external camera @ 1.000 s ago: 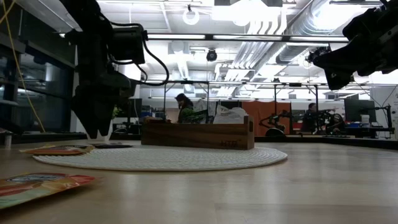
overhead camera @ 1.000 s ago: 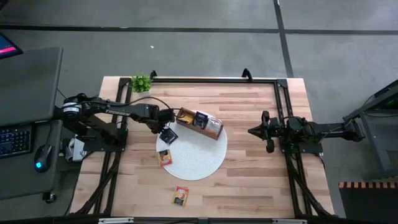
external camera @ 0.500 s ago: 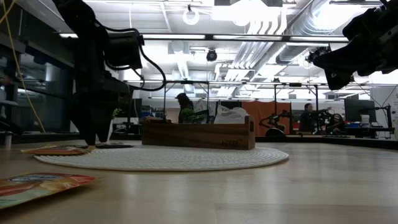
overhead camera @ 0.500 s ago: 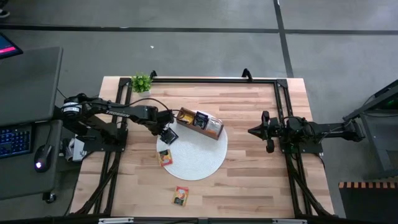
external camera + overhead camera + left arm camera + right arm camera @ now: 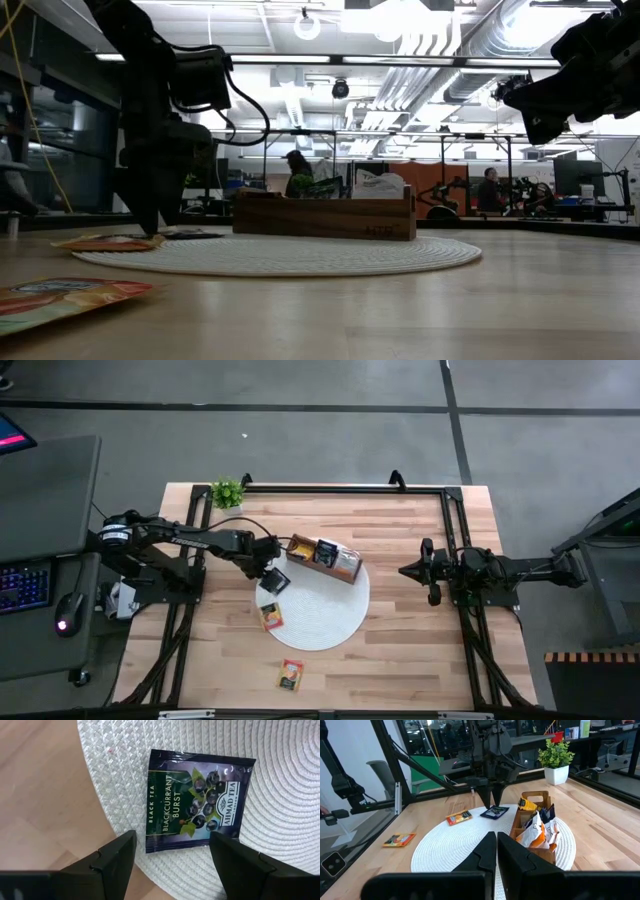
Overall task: Pick & Place Tea
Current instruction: Put the blue tea bag into the middle section of the wooden organizer
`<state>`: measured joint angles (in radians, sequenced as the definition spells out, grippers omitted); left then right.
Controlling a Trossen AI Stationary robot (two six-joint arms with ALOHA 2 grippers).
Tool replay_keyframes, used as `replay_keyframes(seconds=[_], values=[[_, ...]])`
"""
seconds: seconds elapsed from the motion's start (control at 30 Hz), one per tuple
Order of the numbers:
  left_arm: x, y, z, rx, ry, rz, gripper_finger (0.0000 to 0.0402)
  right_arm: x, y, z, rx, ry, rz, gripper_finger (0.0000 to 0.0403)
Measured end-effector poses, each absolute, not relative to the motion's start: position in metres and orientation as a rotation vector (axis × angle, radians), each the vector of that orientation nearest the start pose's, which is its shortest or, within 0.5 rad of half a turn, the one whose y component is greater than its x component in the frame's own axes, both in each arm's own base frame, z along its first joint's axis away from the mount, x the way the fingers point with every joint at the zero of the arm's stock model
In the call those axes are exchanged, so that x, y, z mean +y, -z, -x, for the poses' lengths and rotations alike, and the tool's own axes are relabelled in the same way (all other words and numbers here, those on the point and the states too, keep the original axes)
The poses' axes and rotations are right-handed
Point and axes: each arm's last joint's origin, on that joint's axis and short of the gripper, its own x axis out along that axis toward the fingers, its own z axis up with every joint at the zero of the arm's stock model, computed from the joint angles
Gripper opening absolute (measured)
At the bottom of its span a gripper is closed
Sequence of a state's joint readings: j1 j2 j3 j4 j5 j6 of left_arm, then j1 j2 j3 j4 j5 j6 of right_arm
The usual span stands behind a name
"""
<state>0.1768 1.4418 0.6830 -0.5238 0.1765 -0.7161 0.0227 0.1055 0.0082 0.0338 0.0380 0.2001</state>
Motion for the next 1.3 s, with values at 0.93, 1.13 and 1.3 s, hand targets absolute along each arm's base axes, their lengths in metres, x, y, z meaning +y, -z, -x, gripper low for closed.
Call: replay_keyframes(seconds=[0.93,1.13,1.3], values=[[0.038,-0.161,-0.237,1.221,-0.487,0.834,0.0253,0.001,-0.161,-0.104,0.062,0.022,-0.198,0.0012],[0.036,-0.158,-0.239,1.231,-0.481,0.844,0.0253,0.001,-0.161,-0.104,0.062,0.022,-0.198,0.0012],[0.035,-0.159,-0.239,1.227,-0.472,0.854,0.0253,0.001,-0.161,-0.104,0.062,0.022,-0.198,0.0012]])
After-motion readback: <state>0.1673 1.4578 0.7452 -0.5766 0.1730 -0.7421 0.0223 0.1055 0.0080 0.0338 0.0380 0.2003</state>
